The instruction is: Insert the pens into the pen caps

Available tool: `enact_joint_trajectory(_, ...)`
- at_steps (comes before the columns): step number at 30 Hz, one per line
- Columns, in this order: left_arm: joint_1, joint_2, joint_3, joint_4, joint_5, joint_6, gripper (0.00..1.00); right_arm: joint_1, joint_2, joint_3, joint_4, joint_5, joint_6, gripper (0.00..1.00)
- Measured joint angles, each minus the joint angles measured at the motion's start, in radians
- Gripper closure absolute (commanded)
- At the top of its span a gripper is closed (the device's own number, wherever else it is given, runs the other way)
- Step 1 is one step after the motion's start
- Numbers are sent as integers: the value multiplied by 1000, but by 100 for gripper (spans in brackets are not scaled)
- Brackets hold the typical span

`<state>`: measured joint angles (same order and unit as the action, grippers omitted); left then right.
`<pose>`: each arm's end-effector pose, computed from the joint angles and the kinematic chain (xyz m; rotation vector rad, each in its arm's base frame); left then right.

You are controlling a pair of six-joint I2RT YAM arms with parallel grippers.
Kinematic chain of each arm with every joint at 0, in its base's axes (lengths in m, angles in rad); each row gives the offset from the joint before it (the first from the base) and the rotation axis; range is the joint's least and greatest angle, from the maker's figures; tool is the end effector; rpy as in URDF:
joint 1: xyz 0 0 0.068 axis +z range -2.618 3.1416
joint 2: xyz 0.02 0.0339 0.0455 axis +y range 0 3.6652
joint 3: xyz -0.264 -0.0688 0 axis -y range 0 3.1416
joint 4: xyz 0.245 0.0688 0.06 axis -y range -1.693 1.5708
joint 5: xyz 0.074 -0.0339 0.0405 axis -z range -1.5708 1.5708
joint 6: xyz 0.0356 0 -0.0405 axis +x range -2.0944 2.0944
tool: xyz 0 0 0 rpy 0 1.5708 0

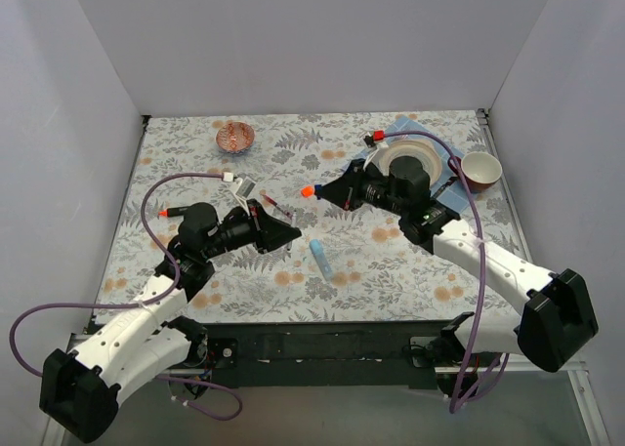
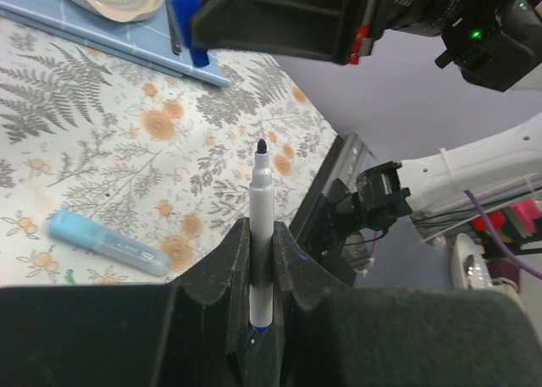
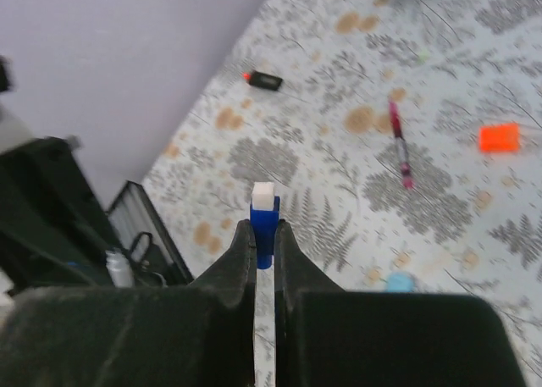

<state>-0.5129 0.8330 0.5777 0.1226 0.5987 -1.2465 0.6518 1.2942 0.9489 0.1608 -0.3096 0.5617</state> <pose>0.1619 -0.1142 0.2913 -0.2105 2.0379 -1.7232 0.2358 0.1935 0.3212 -0.3278 1.8655 1.1305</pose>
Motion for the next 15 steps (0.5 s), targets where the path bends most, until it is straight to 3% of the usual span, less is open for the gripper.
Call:
enact_joint_trajectory(6,0,27,-15,106,64,-95,100,50,-44,-78,282,-31,172,99)
enact_joint_trajectory(15,0,52,-15,248,106,-171,100,89,-89,-193,516,-3,321,99)
